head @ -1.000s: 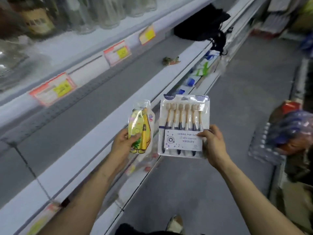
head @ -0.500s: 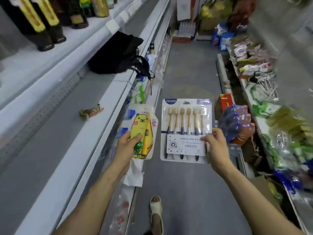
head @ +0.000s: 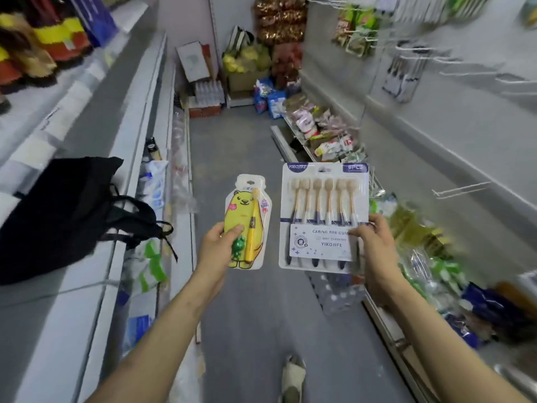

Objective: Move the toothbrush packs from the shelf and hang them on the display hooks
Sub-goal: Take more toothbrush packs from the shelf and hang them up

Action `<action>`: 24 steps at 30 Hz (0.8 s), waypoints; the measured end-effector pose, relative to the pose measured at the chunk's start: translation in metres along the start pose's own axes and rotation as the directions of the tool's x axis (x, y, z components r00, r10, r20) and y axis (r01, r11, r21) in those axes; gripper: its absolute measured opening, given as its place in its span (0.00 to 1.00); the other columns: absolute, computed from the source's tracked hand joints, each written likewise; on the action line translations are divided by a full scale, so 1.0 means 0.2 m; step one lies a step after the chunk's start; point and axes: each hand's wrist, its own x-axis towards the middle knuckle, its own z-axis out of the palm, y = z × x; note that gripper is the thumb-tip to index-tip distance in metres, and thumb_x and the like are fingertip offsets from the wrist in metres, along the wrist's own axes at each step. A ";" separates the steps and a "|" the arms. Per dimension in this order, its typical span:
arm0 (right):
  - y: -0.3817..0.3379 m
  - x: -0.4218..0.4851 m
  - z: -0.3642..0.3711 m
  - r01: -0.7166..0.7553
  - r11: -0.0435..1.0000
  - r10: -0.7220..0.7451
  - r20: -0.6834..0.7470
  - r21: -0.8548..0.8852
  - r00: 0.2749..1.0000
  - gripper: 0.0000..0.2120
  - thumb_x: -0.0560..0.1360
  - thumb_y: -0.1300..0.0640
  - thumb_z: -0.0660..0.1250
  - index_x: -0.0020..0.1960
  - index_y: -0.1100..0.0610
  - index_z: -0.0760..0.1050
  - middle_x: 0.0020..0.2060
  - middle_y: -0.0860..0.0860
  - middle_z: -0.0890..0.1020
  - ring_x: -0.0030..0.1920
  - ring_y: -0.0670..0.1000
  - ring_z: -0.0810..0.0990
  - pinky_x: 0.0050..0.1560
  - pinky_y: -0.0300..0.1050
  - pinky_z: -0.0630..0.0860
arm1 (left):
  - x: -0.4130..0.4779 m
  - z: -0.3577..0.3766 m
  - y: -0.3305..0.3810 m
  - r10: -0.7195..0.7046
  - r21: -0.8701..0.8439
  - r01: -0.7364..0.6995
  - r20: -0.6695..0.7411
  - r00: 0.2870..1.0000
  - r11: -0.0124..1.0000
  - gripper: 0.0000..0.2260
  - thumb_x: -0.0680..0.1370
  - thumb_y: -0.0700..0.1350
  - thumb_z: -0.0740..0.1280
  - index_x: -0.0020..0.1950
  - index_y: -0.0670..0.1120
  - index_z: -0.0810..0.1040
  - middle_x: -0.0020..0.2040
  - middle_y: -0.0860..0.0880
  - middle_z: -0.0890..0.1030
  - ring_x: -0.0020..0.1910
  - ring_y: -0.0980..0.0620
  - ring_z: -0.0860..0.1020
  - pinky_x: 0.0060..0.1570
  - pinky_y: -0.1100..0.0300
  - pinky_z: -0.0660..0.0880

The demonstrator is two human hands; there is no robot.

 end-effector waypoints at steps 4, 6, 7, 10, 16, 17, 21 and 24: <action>-0.10 0.41 0.22 0.057 0.997 -0.056 -0.010 0.046 0.998 0.11 0.77 0.63 0.67 0.57 0.52 0.74 0.48 0.50 0.84 0.48 0.48 0.85 0.52 0.55 0.81 | 0.49 0.10 0.14 0.022 0.016 -0.022 0.006 1.000 1.000 0.08 0.82 0.45 0.70 0.60 0.44 0.83 0.52 0.44 0.88 0.54 0.39 0.86 0.57 0.41 0.82; -0.14 0.64 0.33 0.065 0.997 -0.065 -0.006 0.051 0.998 0.11 0.78 0.67 0.66 0.56 0.54 0.74 0.46 0.49 0.83 0.43 0.44 0.82 0.47 0.45 0.76 | 0.72 0.12 0.22 0.018 0.025 -0.018 -0.016 1.000 1.000 0.08 0.82 0.46 0.71 0.59 0.46 0.83 0.51 0.45 0.89 0.53 0.40 0.86 0.59 0.38 0.82; -0.16 0.74 0.39 0.061 0.997 -0.062 0.002 0.048 0.998 0.11 0.78 0.67 0.66 0.57 0.55 0.75 0.46 0.49 0.83 0.44 0.45 0.82 0.46 0.44 0.75 | 0.83 0.13 0.27 0.017 0.037 -0.016 -0.025 1.000 0.999 0.09 0.80 0.48 0.72 0.58 0.47 0.84 0.51 0.46 0.89 0.53 0.40 0.87 0.59 0.36 0.81; -0.26 1.06 0.57 0.054 0.998 -0.055 0.043 0.038 0.998 0.11 0.77 0.63 0.68 0.57 0.53 0.76 0.46 0.49 0.85 0.49 0.51 0.83 0.51 0.51 0.77 | 1.16 0.14 0.42 0.028 0.055 -0.026 -0.022 0.999 0.998 0.17 0.74 0.55 0.73 0.59 0.50 0.84 0.53 0.47 0.89 0.54 0.42 0.87 0.61 0.33 0.80; -0.40 1.64 0.98 -0.010 0.998 0.003 0.109 0.063 0.994 0.12 0.74 0.60 0.68 0.57 0.49 0.75 0.44 0.44 0.87 0.51 0.55 0.86 0.59 0.67 0.80 | 1.79 0.12 0.61 0.056 0.027 -0.054 -0.058 0.997 0.998 0.08 0.81 0.49 0.72 0.59 0.49 0.83 0.53 0.47 0.88 0.53 0.42 0.87 0.59 0.34 0.81; -0.41 1.74 1.04 -0.023 0.998 0.016 0.119 0.060 0.993 0.13 0.72 0.56 0.68 0.55 0.45 0.75 0.46 0.48 0.87 0.53 0.57 0.87 0.60 0.71 0.79 | 1.91 0.12 0.62 0.050 0.027 -0.048 -0.064 0.997 0.998 0.07 0.82 0.48 0.71 0.59 0.49 0.83 0.53 0.47 0.88 0.53 0.42 0.87 0.59 0.35 0.81; -0.40 2.19 1.30 -0.029 0.998 0.023 0.107 0.054 0.994 0.13 0.68 0.50 0.70 0.52 0.42 0.76 0.51 0.53 0.88 0.54 0.60 0.87 0.58 0.74 0.80 | 2.45 0.14 0.68 0.033 0.045 -0.031 -0.037 0.999 0.999 0.08 0.81 0.49 0.72 0.58 0.49 0.84 0.52 0.46 0.88 0.53 0.41 0.87 0.59 0.34 0.81; -0.46 2.46 1.49 -0.031 0.996 0.030 0.017 0.087 0.999 0.11 0.73 0.58 0.68 0.55 0.48 0.76 0.48 0.53 0.87 0.54 0.61 0.87 0.54 0.61 0.81 | 2.85 0.17 0.76 0.027 0.066 -0.027 0.001 1.000 0.997 0.06 0.82 0.47 0.71 0.57 0.48 0.84 0.49 0.47 0.89 0.51 0.42 0.87 0.57 0.38 0.83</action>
